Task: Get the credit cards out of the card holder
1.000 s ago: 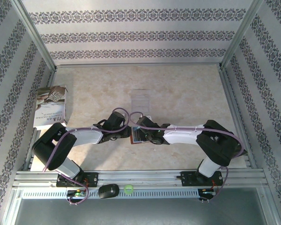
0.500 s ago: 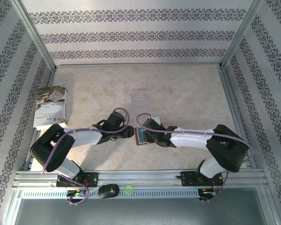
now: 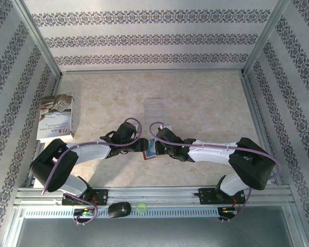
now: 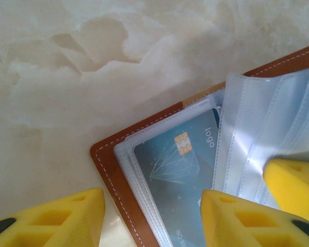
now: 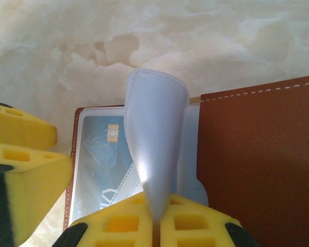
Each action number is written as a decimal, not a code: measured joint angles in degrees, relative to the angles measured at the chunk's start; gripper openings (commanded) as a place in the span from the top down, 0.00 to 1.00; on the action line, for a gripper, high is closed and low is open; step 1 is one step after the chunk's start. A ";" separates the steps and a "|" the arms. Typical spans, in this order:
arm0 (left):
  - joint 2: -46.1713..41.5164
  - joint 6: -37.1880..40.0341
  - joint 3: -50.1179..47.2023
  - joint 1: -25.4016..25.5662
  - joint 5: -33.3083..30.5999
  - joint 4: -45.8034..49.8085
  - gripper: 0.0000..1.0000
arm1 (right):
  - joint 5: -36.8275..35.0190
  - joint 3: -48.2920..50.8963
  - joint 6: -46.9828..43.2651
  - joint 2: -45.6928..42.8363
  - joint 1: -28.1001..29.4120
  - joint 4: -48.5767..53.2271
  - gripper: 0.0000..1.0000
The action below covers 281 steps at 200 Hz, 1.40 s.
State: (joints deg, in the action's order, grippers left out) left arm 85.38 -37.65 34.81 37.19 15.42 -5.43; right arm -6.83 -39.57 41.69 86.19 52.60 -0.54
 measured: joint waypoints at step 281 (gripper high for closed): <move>4.90 1.75 4.59 -0.04 -0.74 4.90 0.50 | -6.80 -1.57 0.02 -17.84 -2.64 17.75 0.50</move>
State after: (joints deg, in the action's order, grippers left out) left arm 90.28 -35.90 39.40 37.15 14.68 -0.54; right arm -13.63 -41.15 41.71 68.36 49.95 17.21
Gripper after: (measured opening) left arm 0.487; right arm 0.548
